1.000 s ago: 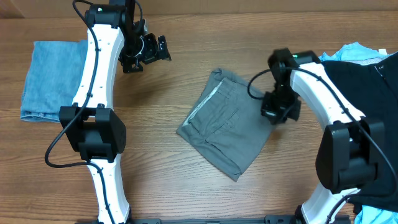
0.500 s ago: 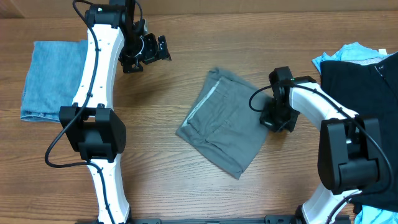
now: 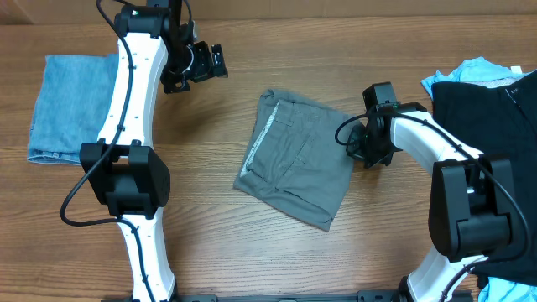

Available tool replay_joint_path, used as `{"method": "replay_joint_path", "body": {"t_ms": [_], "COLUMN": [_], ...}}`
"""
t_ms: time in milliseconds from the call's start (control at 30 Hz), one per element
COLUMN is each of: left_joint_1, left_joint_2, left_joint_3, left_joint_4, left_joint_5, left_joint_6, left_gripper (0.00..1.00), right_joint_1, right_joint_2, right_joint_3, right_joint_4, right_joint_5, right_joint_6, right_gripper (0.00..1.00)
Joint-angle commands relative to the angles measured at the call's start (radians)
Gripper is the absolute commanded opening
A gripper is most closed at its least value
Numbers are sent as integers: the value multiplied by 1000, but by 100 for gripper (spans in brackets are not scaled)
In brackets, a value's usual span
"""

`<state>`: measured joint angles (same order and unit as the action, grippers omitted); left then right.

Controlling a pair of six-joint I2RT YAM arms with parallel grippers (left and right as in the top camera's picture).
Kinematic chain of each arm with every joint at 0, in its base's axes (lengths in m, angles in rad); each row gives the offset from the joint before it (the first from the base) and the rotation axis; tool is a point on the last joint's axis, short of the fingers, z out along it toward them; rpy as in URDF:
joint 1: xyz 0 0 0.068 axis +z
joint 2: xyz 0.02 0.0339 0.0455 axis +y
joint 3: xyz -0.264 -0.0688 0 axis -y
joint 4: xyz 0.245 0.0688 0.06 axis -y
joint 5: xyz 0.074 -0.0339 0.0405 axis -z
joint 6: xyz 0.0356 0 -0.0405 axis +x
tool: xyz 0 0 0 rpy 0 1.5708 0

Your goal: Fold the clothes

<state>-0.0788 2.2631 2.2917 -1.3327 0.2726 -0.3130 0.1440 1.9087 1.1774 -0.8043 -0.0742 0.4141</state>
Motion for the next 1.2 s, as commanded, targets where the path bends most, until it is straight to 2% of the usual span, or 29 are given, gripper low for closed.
{"method": "replay_joint_path", "body": {"t_ms": [0, 33, 67, 133, 233, 400, 467, 533, 700, 800, 933, 1167], "left_joint_1": [-6, -6, -7, -13, -14, -34, -46, -56, -88, -121, -149, -173], "left_joint_2": [-4, -4, -2, 0, 1, 2, 2, 2, 2, 2, 2, 2], "left_joint_3": [30, 29, 26, 17, -71, -431, -506, -532, -553, -571, -574, -663], "left_joint_4": [0, -18, -34, -79, -106, 103, 174, 209, 242, 270, 283, 367], "left_joint_5": [-43, -35, -29, -20, 35, 204, 252, 294, 379, 378, 378, 371], "left_joint_6": [4, 85, 152, 264, 350, 397, 437, 452, 501, 507, 512, 476], "left_gripper": [100, 95, 82, 72, 76, 85, 91, 93, 100, 100, 100, 100], "right_joint_1": [-1, -9, -15, -34, -40, -37, -35, -35, -35, -33, -33, 3], "right_joint_2": [11, 10, 10, 10, 8, 8, 8, 8, 8, 8, 8, 19], "right_joint_3": [2, 8, 17, 61, 115, 104, 104, 104, 105, 105, 106, 89], "right_joint_4": [-13, -17, -26, -78, -159, -205, -196, -208, -230, -217, -188, 4], "right_joint_5": [14, 21, 25, 25, 24, -47, -215, -417, -457, -602, -619, -436], "right_joint_6": [-55, -75, -82, -113, -135, -140, -280, -466, -487, -586, -585, -375], "right_gripper": [8, 8, 8, 8, 8, 5, 4, 4, 4, 4, 4, 4]}}
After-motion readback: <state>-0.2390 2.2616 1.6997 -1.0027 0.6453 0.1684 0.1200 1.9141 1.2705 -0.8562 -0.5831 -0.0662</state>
